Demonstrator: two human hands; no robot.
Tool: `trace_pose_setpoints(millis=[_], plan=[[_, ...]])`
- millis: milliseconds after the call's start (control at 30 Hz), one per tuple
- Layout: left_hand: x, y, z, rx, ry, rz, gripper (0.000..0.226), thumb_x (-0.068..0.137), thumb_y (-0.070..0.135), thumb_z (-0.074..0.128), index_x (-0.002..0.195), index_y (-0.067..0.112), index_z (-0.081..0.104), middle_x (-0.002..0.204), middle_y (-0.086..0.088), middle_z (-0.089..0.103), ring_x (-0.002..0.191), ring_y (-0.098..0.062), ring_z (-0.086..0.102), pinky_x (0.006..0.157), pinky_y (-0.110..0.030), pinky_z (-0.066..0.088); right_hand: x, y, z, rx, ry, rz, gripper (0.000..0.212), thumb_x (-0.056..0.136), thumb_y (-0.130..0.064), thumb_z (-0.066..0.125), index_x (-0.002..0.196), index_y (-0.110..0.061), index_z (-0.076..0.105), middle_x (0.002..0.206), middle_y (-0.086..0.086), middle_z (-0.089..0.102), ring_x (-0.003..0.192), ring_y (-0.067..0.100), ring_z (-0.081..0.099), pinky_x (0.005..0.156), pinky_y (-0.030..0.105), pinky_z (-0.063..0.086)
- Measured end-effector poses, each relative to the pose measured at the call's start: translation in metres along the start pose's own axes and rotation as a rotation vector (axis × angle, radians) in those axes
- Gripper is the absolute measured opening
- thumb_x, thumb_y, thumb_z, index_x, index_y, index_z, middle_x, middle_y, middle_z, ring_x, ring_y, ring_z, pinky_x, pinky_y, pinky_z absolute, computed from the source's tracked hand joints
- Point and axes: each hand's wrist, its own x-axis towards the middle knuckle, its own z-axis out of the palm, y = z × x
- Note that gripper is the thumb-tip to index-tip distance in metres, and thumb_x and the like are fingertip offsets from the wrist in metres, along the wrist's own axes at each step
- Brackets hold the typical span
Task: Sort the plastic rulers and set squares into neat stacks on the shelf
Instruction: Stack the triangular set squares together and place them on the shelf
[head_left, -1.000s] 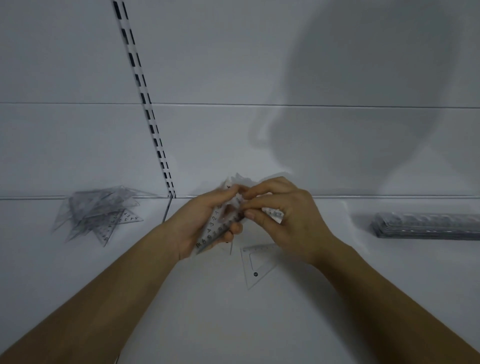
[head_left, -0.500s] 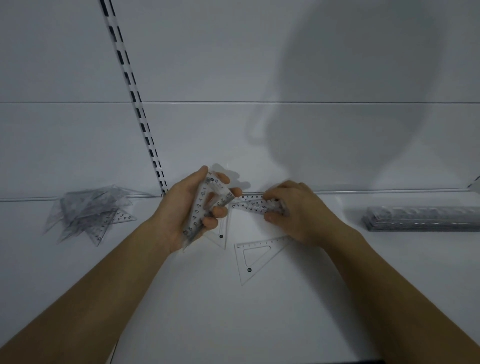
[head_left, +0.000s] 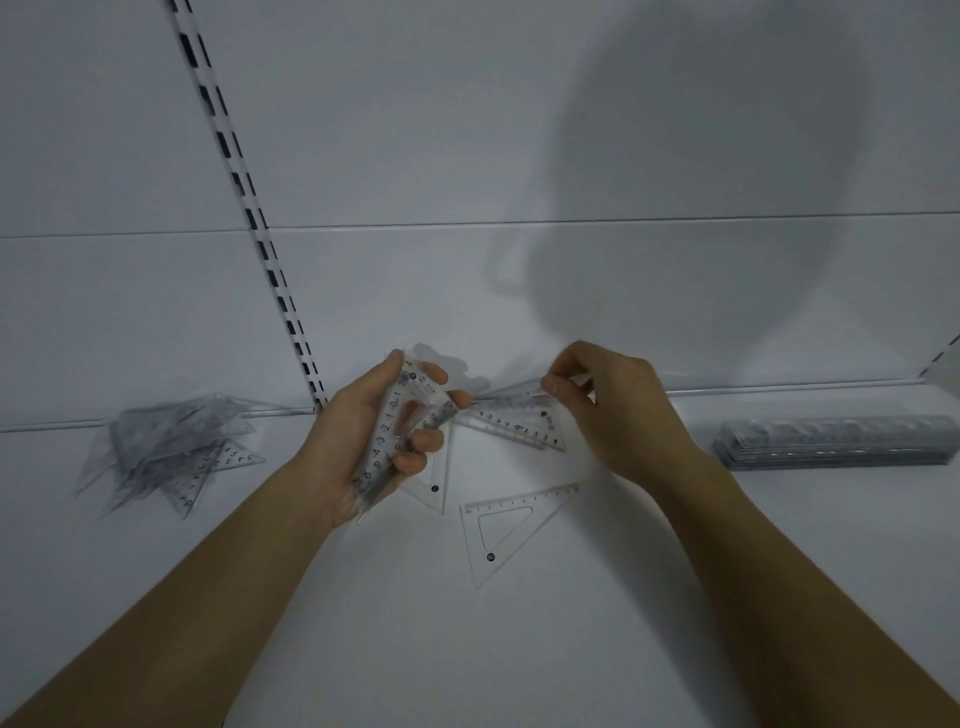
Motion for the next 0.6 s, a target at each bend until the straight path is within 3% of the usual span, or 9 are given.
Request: trace_pose_setpoints(millis=[167,233,333,467,600], plan=[[-0.002,0.001,0.004,-0.046,0.046,0.079,0.039,0.096,0.049,0.046,0.092,0.016,0.066,0.098,-0.012,0.070,0.043,-0.010,0.043,0.033,-0.014,0.033,0.002,-0.010,-0.007,0.235,0.166,0.083,0.015,0.100,-0.025,0.060,0.086,-0.019,0.063,0.072,-0.006,0.068,0.061,0.002,0.059,0.057,0.011,0.042],[-0.002,0.002,0.005,-0.058,0.068,0.087,0.039,0.095,0.050,0.047,0.090,0.016,0.067,0.098,-0.011,0.070,0.043,-0.010,0.043,0.033,-0.015,0.034,0.002,-0.016,-0.012,0.467,0.181,0.132,0.016,0.099,-0.021,0.061,0.086,-0.014,0.065,0.071,-0.002,0.069,0.052,0.006,0.054,0.054,0.017,0.043],[-0.002,0.001,0.007,0.021,0.065,0.031,0.039,0.097,0.052,0.047,0.100,0.017,0.065,0.103,-0.012,0.071,0.047,-0.011,0.046,0.036,-0.017,0.039,0.000,-0.022,-0.017,0.749,0.046,0.088,0.011,0.099,-0.005,0.057,0.093,-0.005,0.067,0.077,0.008,0.068,0.057,0.019,0.057,0.056,0.026,0.048],[-0.006,-0.004,0.011,0.220,0.047,-0.108,0.051,0.097,0.052,0.049,0.122,0.010,0.064,0.098,-0.013,0.072,0.054,-0.018,0.056,0.042,-0.023,0.048,-0.005,-0.025,-0.012,0.677,-0.216,-0.114,0.035,0.095,0.016,0.045,0.099,-0.007,0.070,0.087,0.006,0.065,0.072,0.021,0.059,0.065,0.034,0.052],[-0.012,-0.008,0.019,0.390,-0.020,-0.135,0.053,0.100,0.051,0.042,0.124,0.009,0.062,0.099,-0.013,0.074,0.062,-0.023,0.065,0.047,-0.027,0.052,-0.009,-0.028,0.002,0.545,-0.205,-0.152,0.032,0.095,0.010,0.055,0.104,-0.016,0.071,0.087,-0.001,0.069,0.080,0.018,0.066,0.069,0.039,0.053]])
